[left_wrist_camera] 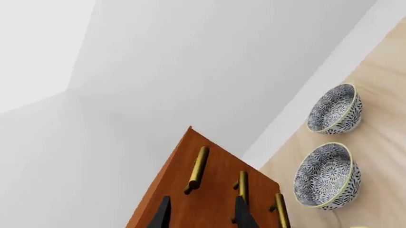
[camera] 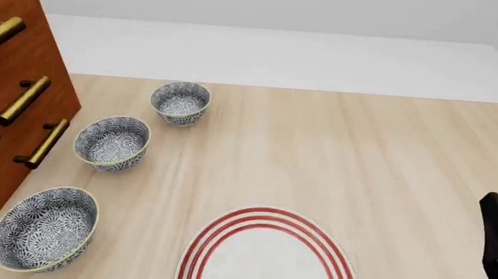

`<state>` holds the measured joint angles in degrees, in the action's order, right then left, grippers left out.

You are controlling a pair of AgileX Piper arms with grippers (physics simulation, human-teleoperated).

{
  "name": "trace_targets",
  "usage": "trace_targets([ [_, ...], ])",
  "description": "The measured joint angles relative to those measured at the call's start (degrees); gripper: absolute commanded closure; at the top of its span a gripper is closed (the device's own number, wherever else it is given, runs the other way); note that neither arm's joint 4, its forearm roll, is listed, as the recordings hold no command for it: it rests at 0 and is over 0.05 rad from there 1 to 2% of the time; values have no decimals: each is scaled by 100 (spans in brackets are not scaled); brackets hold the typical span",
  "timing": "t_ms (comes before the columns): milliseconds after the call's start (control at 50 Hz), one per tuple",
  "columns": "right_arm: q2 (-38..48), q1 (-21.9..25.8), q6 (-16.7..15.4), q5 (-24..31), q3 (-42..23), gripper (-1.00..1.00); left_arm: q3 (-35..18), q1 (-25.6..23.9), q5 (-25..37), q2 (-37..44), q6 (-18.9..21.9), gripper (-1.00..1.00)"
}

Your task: Open the top drawer of the cabinet.

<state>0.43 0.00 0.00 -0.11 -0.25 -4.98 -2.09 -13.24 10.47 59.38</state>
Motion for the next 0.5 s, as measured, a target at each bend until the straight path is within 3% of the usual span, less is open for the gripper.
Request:
trace_targets([
  [500, 0, 0, 0, 0, 0, -100, 90, 203, -557, 378, 1036, -100],
])
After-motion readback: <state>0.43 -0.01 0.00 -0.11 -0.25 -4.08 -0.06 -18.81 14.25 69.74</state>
